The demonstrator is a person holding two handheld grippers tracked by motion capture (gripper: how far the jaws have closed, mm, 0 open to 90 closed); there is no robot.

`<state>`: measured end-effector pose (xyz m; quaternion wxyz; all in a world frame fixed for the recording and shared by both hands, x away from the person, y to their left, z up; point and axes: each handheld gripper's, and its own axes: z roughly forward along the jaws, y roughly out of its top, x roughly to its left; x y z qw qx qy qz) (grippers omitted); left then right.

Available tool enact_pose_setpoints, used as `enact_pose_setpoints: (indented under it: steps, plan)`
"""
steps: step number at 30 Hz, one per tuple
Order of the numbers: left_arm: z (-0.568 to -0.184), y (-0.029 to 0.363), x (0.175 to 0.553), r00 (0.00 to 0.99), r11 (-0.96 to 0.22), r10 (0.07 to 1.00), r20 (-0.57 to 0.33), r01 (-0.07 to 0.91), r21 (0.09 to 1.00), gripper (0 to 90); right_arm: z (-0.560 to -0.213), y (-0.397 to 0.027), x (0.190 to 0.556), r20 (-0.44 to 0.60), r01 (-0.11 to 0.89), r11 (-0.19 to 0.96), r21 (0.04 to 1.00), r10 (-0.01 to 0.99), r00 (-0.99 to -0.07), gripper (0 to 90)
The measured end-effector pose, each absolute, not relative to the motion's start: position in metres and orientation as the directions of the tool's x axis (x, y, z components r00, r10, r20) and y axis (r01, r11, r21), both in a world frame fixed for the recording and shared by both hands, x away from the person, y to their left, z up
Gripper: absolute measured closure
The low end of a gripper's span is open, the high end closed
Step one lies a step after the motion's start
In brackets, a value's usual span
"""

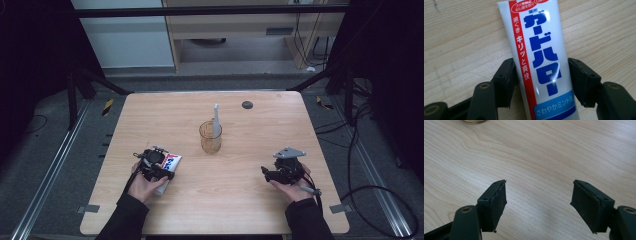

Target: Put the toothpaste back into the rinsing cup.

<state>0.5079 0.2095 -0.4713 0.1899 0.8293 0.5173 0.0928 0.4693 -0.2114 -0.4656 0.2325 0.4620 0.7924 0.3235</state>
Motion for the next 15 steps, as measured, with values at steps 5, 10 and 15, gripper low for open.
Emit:
enact_pose_setpoints:
  steps: [5, 10, 15]
  plan:
    - [-0.469, 0.2108, 0.5099, 0.436, -0.38, 0.898, -0.063, 0.839, 0.389, 49.1, -0.4661, -0.2109, 0.4695, -0.074, 0.581, 0.367, 0.727, 0.882, -0.465, 28.0]
    - [-0.4661, 0.2141, 0.5087, 0.43, -0.365, 0.899, -0.084, 0.842, 0.397, 59.8, -0.4667, -0.2115, 0.4702, -0.072, 0.581, 0.366, 0.726, 0.882, -0.465, 28.6]
    - [-0.4634, 0.2132, 0.5059, 0.458, -0.394, 0.886, -0.072, 0.826, 0.404, 65.3, -0.466, -0.2132, 0.47, -0.07, 0.579, 0.362, 0.731, 0.883, -0.464, 28.8]
